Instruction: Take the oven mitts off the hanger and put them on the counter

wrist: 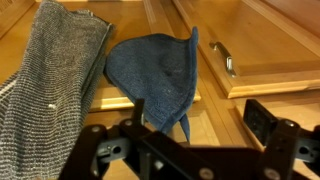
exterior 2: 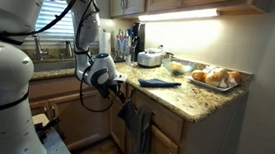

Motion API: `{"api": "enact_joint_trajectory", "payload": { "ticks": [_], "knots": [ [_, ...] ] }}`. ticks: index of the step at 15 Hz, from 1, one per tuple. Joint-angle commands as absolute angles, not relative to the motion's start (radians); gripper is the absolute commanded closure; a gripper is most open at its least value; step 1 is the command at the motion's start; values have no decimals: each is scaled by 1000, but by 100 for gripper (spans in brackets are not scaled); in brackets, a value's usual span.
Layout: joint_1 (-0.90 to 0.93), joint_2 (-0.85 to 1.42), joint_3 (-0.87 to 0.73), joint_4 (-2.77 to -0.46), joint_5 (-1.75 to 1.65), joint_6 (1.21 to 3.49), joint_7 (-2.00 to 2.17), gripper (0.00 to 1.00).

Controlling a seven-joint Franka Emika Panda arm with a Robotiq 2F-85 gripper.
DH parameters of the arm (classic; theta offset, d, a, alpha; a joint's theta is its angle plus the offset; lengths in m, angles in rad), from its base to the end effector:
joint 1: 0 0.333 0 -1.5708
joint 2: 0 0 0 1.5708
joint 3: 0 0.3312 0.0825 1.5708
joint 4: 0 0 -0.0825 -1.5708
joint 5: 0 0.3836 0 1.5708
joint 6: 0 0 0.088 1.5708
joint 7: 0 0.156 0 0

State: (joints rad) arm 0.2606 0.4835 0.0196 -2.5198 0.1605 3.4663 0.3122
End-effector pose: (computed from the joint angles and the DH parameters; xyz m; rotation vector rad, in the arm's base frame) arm 0.4941 0.1209 0.1187 -2.9260 0.2944 -0.6627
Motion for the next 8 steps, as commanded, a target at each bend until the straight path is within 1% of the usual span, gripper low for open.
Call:
{"api": "enact_joint_trajectory", "payload": {
  "ticks": [1, 8],
  "knots": [
    [240, 484, 46, -2518, 195, 3466, 278, 0],
    [246, 513, 38, -2482, 211, 3466, 278, 0]
  ]
}}
